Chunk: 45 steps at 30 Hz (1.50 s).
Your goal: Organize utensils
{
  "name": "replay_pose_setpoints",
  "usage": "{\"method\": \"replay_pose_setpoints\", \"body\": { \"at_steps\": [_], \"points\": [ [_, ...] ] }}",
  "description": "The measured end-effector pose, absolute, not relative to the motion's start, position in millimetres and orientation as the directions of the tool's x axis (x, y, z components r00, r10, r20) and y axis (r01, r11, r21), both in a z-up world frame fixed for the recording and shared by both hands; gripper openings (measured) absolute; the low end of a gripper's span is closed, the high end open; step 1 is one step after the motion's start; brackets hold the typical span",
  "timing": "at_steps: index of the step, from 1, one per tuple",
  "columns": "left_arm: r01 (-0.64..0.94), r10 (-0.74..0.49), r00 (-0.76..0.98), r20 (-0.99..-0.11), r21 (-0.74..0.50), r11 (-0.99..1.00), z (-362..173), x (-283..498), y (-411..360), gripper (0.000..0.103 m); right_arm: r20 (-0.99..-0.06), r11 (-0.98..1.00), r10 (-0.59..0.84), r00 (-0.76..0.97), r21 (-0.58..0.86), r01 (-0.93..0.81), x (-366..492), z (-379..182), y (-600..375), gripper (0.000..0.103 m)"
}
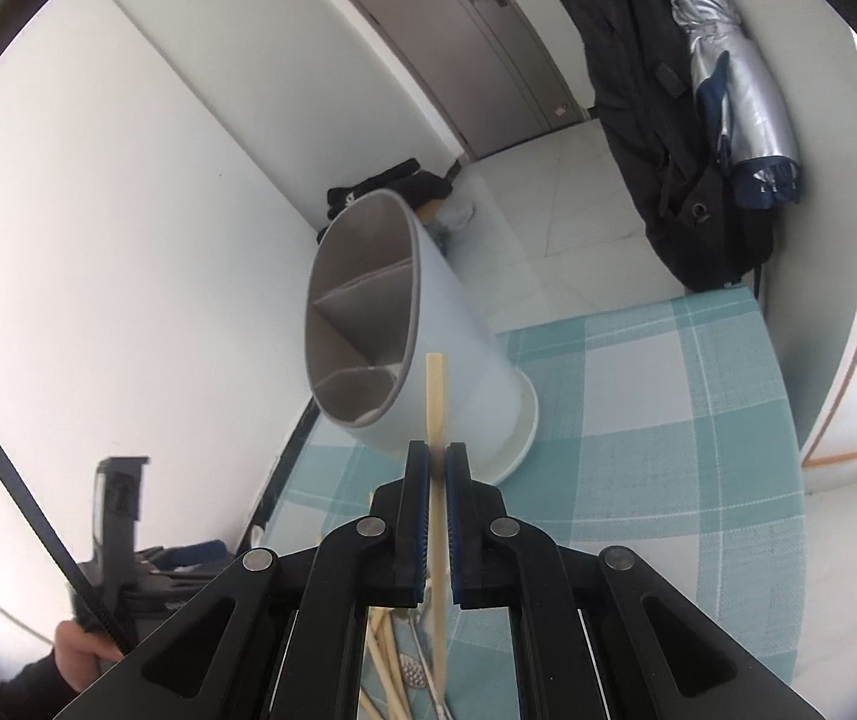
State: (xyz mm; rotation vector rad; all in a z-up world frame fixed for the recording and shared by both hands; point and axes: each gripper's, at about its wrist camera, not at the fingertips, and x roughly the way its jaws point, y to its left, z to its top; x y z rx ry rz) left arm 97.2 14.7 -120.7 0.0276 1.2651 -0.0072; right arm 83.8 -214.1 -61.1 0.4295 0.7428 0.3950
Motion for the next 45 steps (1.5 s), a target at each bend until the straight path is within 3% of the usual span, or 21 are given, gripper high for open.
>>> {"method": "replay_pose_setpoints", "body": {
  "at_steps": [4, 6, 13, 15, 17, 22, 28, 32, 42, 45],
  "points": [
    [0.003, 0.003, 0.226, -0.974, 0.004, 1.0, -133.7, 111.8, 12.7, 0.082, -0.551, 0.843, 0.483, 0.68, 0.502, -0.193, 84.3, -59.0, -216.7, 0.0],
    [0.002, 0.007, 0.197, -0.98, 0.008, 1.0, -138.9, 115.7, 12.0, 0.064, -0.551, 0.839, 0.49, 0.675, 0.508, -0.195, 85.0, -60.6, -216.6, 0.0],
    [-0.031, 0.011, 0.196, -0.98, 0.006, 1.0, -139.5, 117.4, 6.5, 0.036, -0.565, 0.832, 0.503, 0.654, 0.52, -0.191, 88.6, -67.1, -214.0, 0.0],
    [-0.059, 0.012, 0.204, -0.979, 0.0, 0.998, -137.9, 118.4, 7.3, 0.018, -0.57, 0.83, 0.503, 0.65, 0.529, -0.179, 88.9, -69.4, -216.5, 0.0],
    [-0.096, -0.006, 0.198, -0.98, -0.026, 0.995, -137.8, 121.2, 8.5, 0.008, -0.581, 0.829, 0.494, 0.647, 0.539, -0.149, 90.8, -73.3, -221.7, 0.003],
    [-0.158, -0.047, 0.219, -0.975, -0.083, 0.984, -139.9, 124.1, 13.1, 0.003, -0.625, 0.821, 0.48, 0.616, 0.567, -0.065, 96.7, -89.6, -233.1, 0.003],
    [-0.186, -0.151, 0.238, -0.959, -0.198, 0.962, -138.6, 128.5, 21.1, 0.003, -0.727, 0.87, 0.428, 0.537, 0.492, -0.027, 111.0, -114.9, -215.9, 0.027],
    [-0.205, -0.206, 0.279, -0.938, -0.267, 0.942, -130.8, 132.9, 29.0, 0.003, -0.773, 0.899, 0.398, 0.494, 0.436, -0.041, 123.6, -125.1, -192.2, 0.033],
    [-0.19, -0.305, 0.366, -0.879, -0.391, 0.9, -106.2, 130.3, 44.9, 0.003, -0.838, 0.962, 0.246, 0.488, 0.273, -0.017, 140.0, -145.4, -144.5, 0.036],
    [-0.182, -0.312, 0.377, -0.872, -0.4, 0.898, -102.7, 131.6, 46.0, 0.003, -0.847, 0.984, 0.155, 0.508, 0.178, -0.003, 136.9, -143.7, -133.5, 0.03]
  ]
}}
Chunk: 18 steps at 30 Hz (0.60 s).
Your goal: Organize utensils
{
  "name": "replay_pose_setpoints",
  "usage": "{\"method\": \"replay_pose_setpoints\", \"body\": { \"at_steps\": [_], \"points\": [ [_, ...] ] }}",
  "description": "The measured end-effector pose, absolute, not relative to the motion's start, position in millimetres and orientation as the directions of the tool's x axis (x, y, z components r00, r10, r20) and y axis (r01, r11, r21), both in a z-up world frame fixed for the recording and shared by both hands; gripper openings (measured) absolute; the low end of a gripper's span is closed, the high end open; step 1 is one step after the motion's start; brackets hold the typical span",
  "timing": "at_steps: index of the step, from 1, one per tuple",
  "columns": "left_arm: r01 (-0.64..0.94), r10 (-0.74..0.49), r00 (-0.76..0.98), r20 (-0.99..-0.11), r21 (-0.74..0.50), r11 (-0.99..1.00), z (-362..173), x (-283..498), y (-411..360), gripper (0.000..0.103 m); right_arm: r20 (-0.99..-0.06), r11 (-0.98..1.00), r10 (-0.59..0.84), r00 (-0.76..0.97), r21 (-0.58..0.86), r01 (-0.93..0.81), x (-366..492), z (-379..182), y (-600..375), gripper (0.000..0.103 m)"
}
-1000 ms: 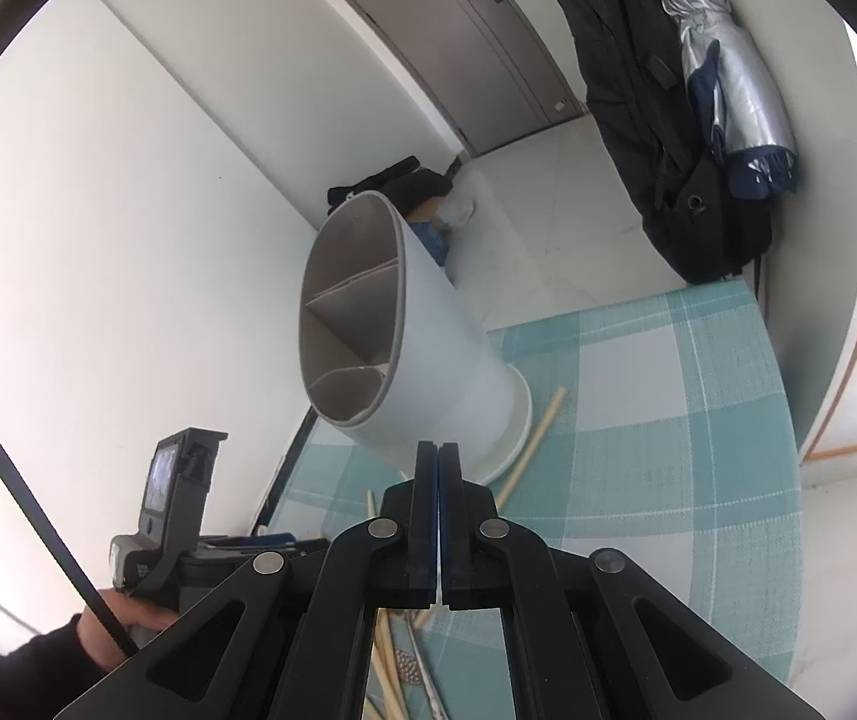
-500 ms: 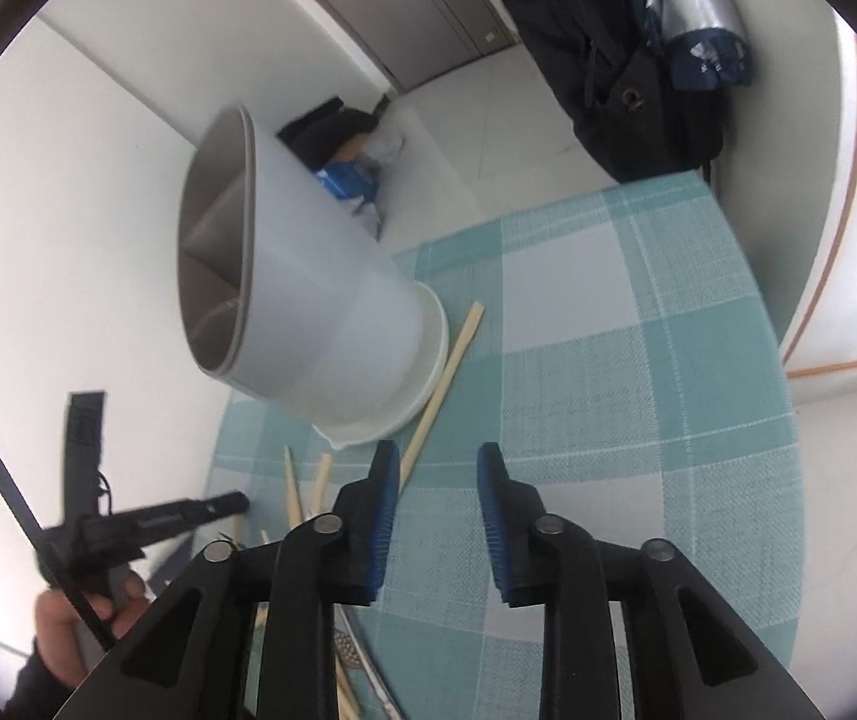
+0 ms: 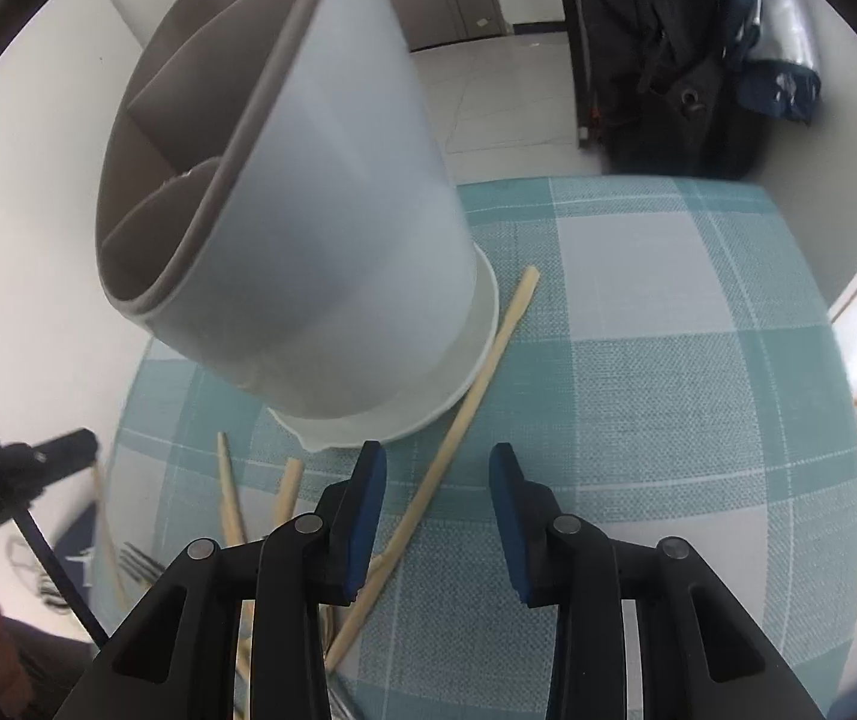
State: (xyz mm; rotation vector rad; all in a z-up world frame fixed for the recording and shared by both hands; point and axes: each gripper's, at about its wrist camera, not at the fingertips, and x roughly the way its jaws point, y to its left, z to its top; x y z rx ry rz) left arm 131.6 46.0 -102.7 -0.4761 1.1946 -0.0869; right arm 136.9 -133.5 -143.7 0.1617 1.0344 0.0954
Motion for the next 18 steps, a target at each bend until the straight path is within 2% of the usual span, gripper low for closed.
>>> {"method": "replay_pose_setpoints", "body": {
  "at_steps": [2, 4, 10, 18],
  "points": [
    [-0.179, -0.323, 0.381, -0.866, -0.412, 0.893, -102.1, 131.4, 49.1, 0.003, -0.853, 0.991, 0.108, 0.511, 0.132, 0.011, 134.0, -143.8, -131.6, 0.016],
    [-0.177, -0.329, 0.387, -0.861, -0.42, 0.89, -99.9, 131.3, 50.6, 0.003, -0.857, 0.99, 0.11, 0.503, 0.138, 0.018, 130.3, -143.9, -137.8, 0.008],
    [-0.161, -0.329, 0.402, -0.855, -0.419, 0.893, -93.8, 129.2, 53.2, 0.003, -0.887, 0.993, 0.111, 0.447, 0.119, -0.009, 114.6, -140.2, -160.6, 0.005],
    [-0.138, -0.334, 0.437, -0.835, -0.429, 0.893, -84.3, 122.5, 51.2, 0.003, -0.942, 0.975, 0.163, 0.292, 0.109, -0.194, 61.2, -135.9, -175.7, 0.004]
  ]
}}
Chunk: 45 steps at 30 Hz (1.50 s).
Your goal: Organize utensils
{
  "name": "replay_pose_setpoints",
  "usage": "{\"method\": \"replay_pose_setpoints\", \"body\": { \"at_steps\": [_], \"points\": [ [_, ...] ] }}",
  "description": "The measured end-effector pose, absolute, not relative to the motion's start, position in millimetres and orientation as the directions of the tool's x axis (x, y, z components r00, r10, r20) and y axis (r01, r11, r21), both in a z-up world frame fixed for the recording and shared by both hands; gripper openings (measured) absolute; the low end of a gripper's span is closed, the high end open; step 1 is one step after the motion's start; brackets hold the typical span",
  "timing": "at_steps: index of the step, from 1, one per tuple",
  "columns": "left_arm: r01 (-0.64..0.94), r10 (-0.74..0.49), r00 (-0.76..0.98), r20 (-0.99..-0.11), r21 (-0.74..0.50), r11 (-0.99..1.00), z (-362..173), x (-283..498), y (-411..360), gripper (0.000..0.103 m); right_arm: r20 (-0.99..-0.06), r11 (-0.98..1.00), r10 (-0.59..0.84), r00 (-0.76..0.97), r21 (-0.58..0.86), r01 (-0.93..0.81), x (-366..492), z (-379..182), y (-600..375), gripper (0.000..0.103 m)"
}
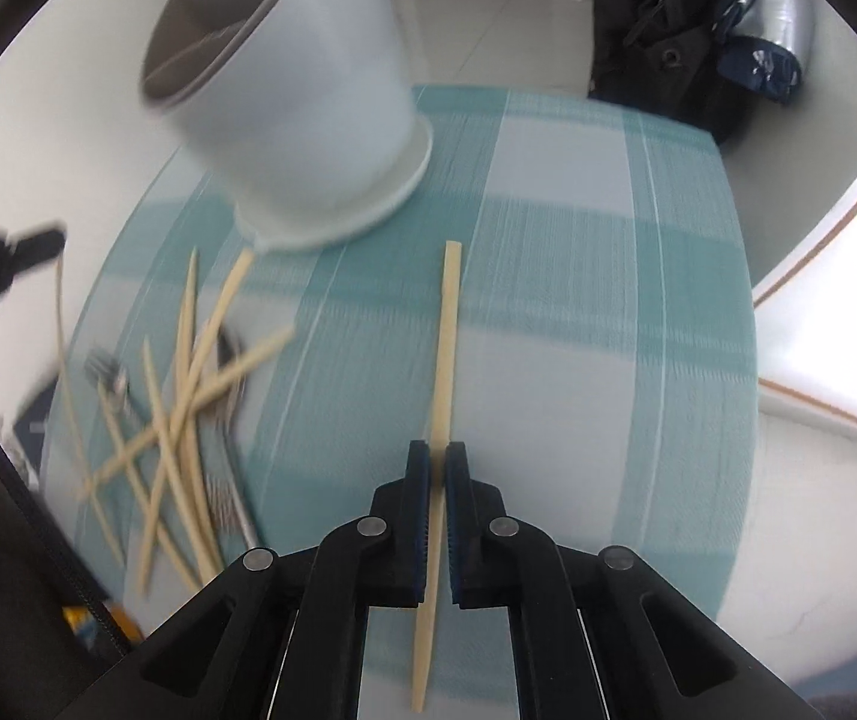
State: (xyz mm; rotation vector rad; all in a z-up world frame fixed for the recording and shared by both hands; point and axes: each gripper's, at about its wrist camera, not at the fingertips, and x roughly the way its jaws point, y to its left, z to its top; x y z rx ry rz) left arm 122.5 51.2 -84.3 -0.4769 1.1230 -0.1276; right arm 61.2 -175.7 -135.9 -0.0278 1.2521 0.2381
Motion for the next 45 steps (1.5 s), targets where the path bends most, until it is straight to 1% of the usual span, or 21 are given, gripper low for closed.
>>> {"method": "replay_pose_setpoints", "body": {
  "at_steps": [1, 2, 4, 5, 6, 7, 8, 11, 18, 19, 21, 22, 23, 27, 30, 34, 37, 38, 41, 45],
  "points": [
    [-0.134, -0.337, 0.44, -0.832, -0.432, 0.892, -83.3, 122.0, 50.8, 0.003, -0.943, 0.97, 0.177, 0.281, 0.119, -0.21, 56.0, -134.3, -176.1, 0.004],
    [-0.132, -0.338, 0.444, -0.83, -0.434, 0.891, -82.4, 121.5, 50.7, 0.003, -0.945, 0.966, 0.189, 0.266, 0.13, -0.225, 50.7, -133.3, -175.6, 0.008],
    [-0.127, -0.34, 0.452, -0.825, -0.437, 0.891, -80.7, 119.7, 50.1, 0.003, -0.949, 0.962, 0.181, 0.26, 0.116, -0.246, 46.2, -131.4, -173.2, 0.009],
    [-0.123, -0.342, 0.457, -0.821, -0.439, 0.89, -79.6, 119.2, 50.0, 0.003, -0.948, 0.961, 0.176, 0.266, 0.106, -0.257, 46.9, -130.6, -170.8, 0.011],
    [-0.119, -0.345, 0.46, -0.818, -0.442, 0.889, -78.8, 118.5, 49.7, 0.003, -0.944, 0.96, 0.17, 0.283, 0.094, -0.264, 48.9, -128.7, -169.4, 0.015],
    [-0.115, -0.349, 0.464, -0.814, -0.446, 0.888, -78.1, 118.1, 49.4, 0.003, -0.937, 0.962, 0.165, 0.308, 0.083, -0.262, 53.0, -126.3, -168.1, 0.025],
    [-0.111, -0.35, 0.466, -0.812, -0.447, 0.888, -77.3, 117.5, 49.1, 0.003, -0.93, 0.963, 0.167, 0.327, 0.082, -0.258, 58.0, -123.6, -165.9, 0.032],
    [-0.102, -0.36, 0.475, -0.803, -0.457, 0.884, -74.9, 114.5, 48.8, 0.003, -0.919, 0.968, 0.155, 0.362, 0.067, -0.242, 87.5, -126.2, -171.3, 0.033],
    [-0.058, -0.361, 0.504, -0.785, -0.448, 0.892, -65.1, 113.1, 48.9, 0.003, -0.923, 0.975, 0.132, 0.361, 0.056, -0.213, 123.7, -133.8, -157.8, 0.033],
    [-0.049, -0.364, 0.507, -0.782, -0.447, 0.893, -64.3, 113.2, 47.7, 0.003, -0.925, 0.975, 0.131, 0.356, 0.056, -0.214, 126.1, -135.7, -155.9, 0.031],
    [-0.031, -0.365, 0.516, -0.775, -0.443, 0.896, -61.1, 112.1, 45.6, 0.003, -0.921, 0.974, 0.128, 0.369, 0.046, -0.221, 125.8, -134.4, -150.5, 0.023],
    [-0.022, -0.365, 0.519, -0.773, -0.438, 0.898, -59.5, 111.0, 44.2, 0.003, -0.92, 0.976, 0.122, 0.372, 0.043, -0.213, 125.7, -134.1, -149.0, 0.01],
    [-0.01, -0.364, 0.523, -0.771, -0.432, 0.902, -57.5, 110.2, 42.5, 0.003, -0.922, 0.976, 0.134, 0.362, 0.06, -0.209, 124.7, -135.1, -147.9, 0.006],
    [0.027, -0.349, 0.536, -0.769, -0.397, 0.917, -48.6, 105.3, 36.9, 0.003, -0.897, 0.978, 0.162, 0.411, 0.089, -0.19, 122.2, -130.6, -155.2, 0.006],
    [0.06, -0.352, 0.55, -0.758, -0.385, 0.921, -40.1, 99.3, 32.3, 0.003, -0.853, 0.976, 0.212, 0.477, 0.159, -0.148, 104.9, -114.2, -169.4, 0.006],
    [0.086, -0.355, 0.566, -0.744, -0.376, 0.923, -28.7, 90.8, 24.3, 0.003, -0.741, 0.96, 0.278, 0.611, 0.238, -0.147, 68.9, -77.9, -181.9, 0.006],
    [0.101, -0.346, 0.572, -0.743, -0.355, 0.929, -21.6, 82.7, 17.1, 0.003, -0.662, 0.946, 0.315, 0.68, 0.278, -0.168, 43.3, -56.9, -183.8, 0.006],
    [0.104, -0.345, 0.573, -0.744, -0.351, 0.931, -20.3, 78.7, 15.0, 0.003, -0.64, 0.941, 0.327, 0.695, 0.288, -0.178, 49.1, -50.9, -183.4, 0.006],
    [0.107, -0.327, 0.588, -0.74, -0.33, 0.938, -16.3, 68.6, 11.3, 0.003, -0.592, 0.942, 0.323, 0.738, 0.274, -0.192, 34.1, -40.9, -178.7, 0.006],
    [0.116, -0.316, 0.629, -0.711, -0.315, 0.942, -3.5, 55.5, 10.2, 0.003, -0.533, 0.941, 0.329, 0.779, 0.255, -0.223, 15.2, -28.5, -177.2, 0.005]
  ]
}}
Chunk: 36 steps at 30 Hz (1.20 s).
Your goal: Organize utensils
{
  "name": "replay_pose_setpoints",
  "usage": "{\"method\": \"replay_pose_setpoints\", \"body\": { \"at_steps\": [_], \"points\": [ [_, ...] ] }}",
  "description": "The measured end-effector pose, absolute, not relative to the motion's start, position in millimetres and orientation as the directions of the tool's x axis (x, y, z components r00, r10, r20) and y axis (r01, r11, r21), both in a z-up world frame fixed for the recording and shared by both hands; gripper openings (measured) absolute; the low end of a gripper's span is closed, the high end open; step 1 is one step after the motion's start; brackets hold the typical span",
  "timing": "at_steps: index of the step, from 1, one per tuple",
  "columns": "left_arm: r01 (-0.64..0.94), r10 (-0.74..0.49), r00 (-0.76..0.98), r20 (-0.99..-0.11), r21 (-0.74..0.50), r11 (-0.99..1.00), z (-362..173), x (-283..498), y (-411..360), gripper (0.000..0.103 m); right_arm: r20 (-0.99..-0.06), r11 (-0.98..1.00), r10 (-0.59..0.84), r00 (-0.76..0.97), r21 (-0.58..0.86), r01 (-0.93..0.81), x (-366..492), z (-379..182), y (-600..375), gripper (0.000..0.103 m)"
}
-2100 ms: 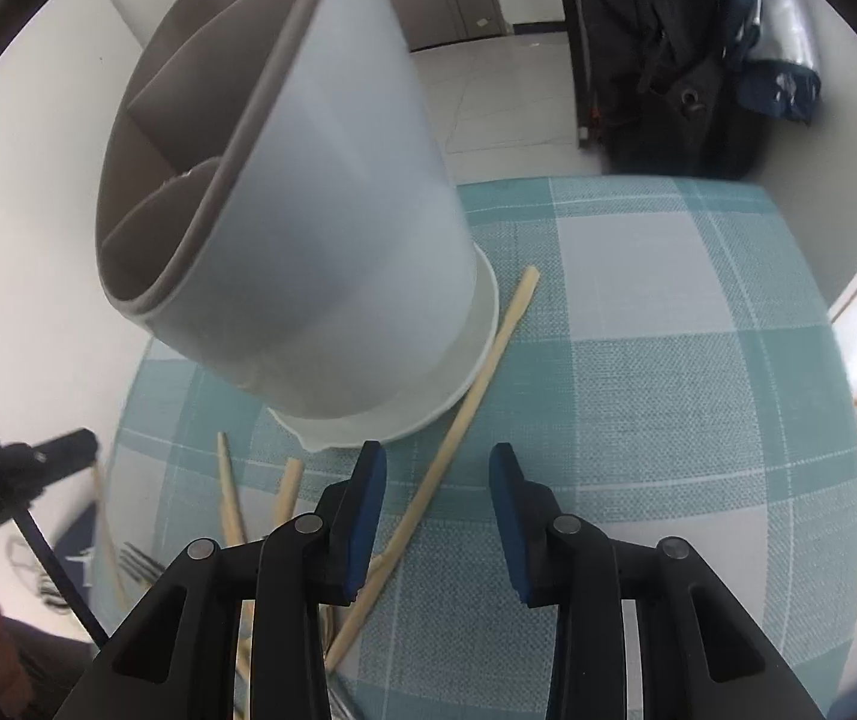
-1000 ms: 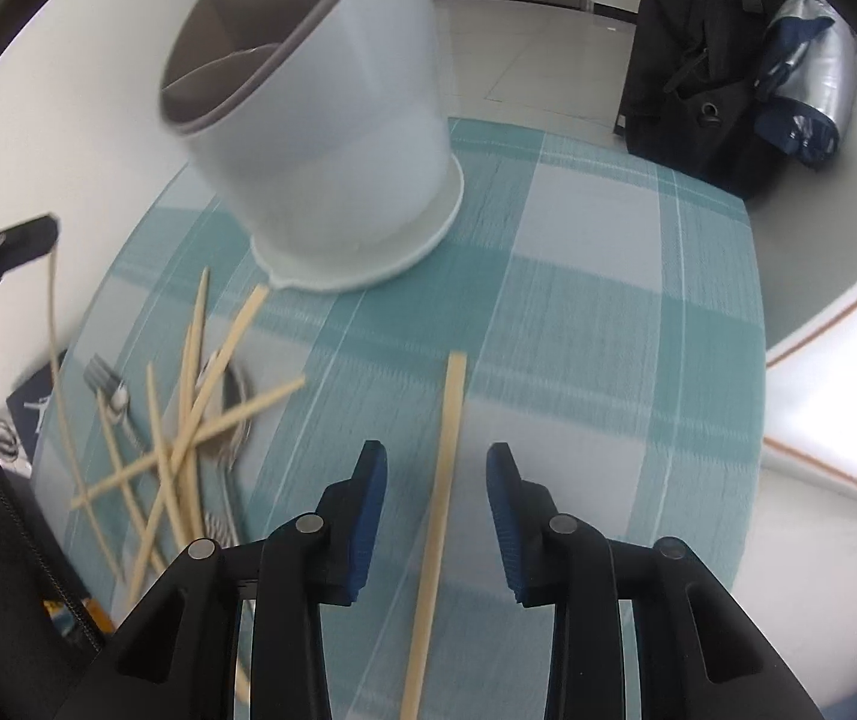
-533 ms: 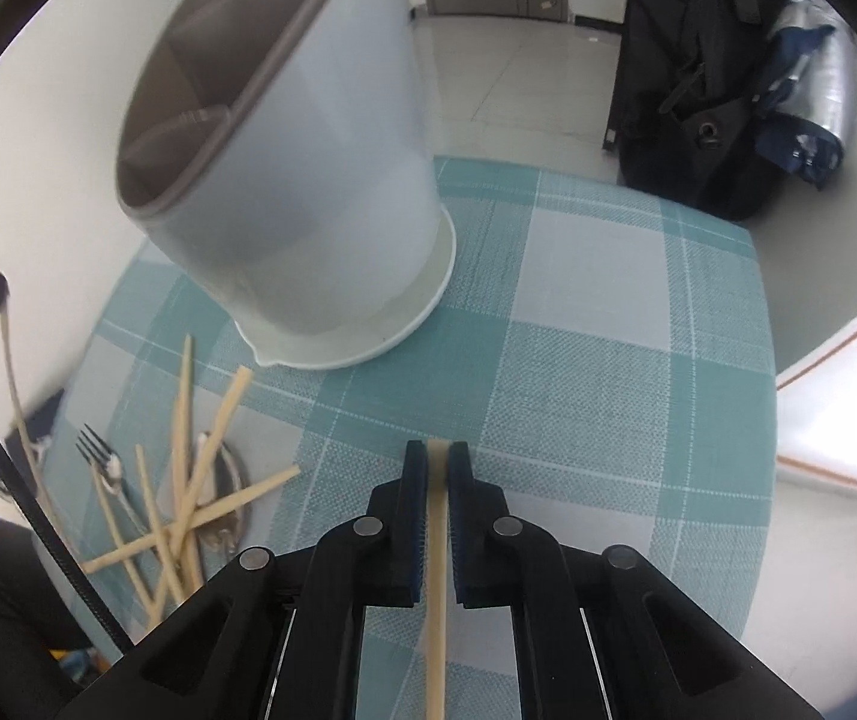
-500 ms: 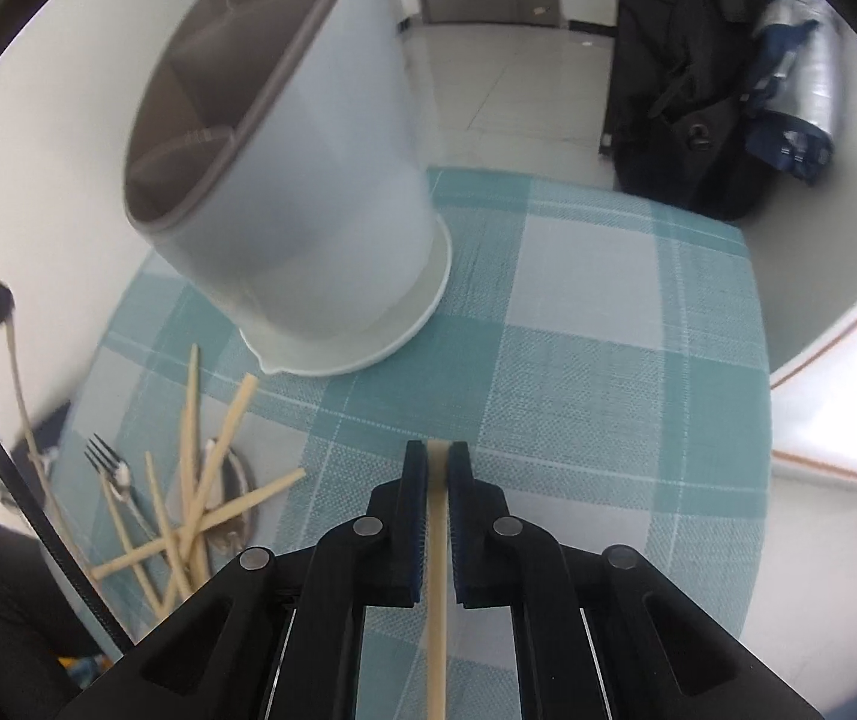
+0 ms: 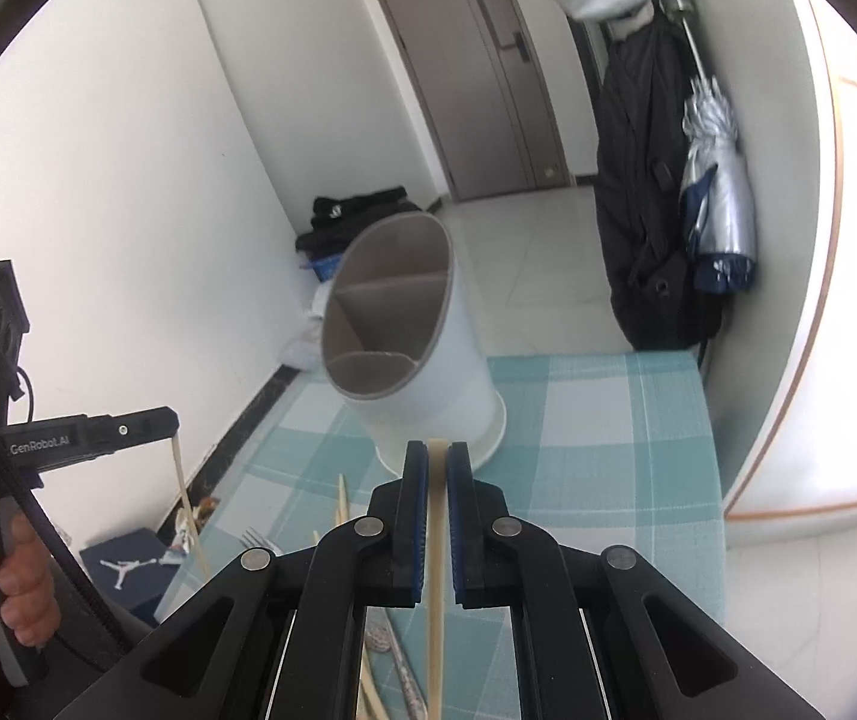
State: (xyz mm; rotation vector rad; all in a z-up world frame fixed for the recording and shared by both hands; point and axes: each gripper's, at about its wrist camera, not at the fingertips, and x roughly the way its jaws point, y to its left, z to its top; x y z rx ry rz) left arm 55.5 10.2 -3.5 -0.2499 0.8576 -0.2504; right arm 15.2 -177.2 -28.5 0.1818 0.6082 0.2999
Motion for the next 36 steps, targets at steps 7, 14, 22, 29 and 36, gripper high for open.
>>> {"method": "replay_pose_setpoints", "body": {
  "at_steps": [7, 14, 22, 29, 36],
  "points": [
    [0.149, -0.325, 0.704, -0.632, -0.315, 0.937, 28.4, 41.5, 2.9, 0.003, -0.5, 0.937, 0.345, 0.794, 0.235, -0.259, 8.9, -25.9, -179.8, 0.005],
    [0.189, -0.335, 0.713, -0.616, -0.291, 0.938, 49.7, 50.2, -9.2, 0.003, -0.449, 0.929, 0.361, 0.818, 0.253, -0.271, 4.2, -14.1, -182.8, 0.005],
    [0.206, -0.362, 0.714, -0.599, -0.314, 0.927, 80.8, 76.6, -16.4, 0.003, -0.377, 0.917, 0.385, 0.843, 0.257, -0.304, 23.2, 34.1, -184.3, 0.005],
    [0.234, -0.391, 0.743, -0.542, -0.337, 0.912, 115.7, 114.7, -17.9, 0.003, -0.299, 0.905, 0.411, 0.861, 0.243, -0.348, 66.2, 92.1, -185.5, 0.005],
    [0.249, -0.393, 0.797, -0.458, -0.343, 0.906, 138.4, 156.3, -16.8, 0.003, -0.252, 0.909, 0.412, 0.876, 0.18, -0.376, 125.3, 126.6, -172.1, 0.005]
  ]
}}
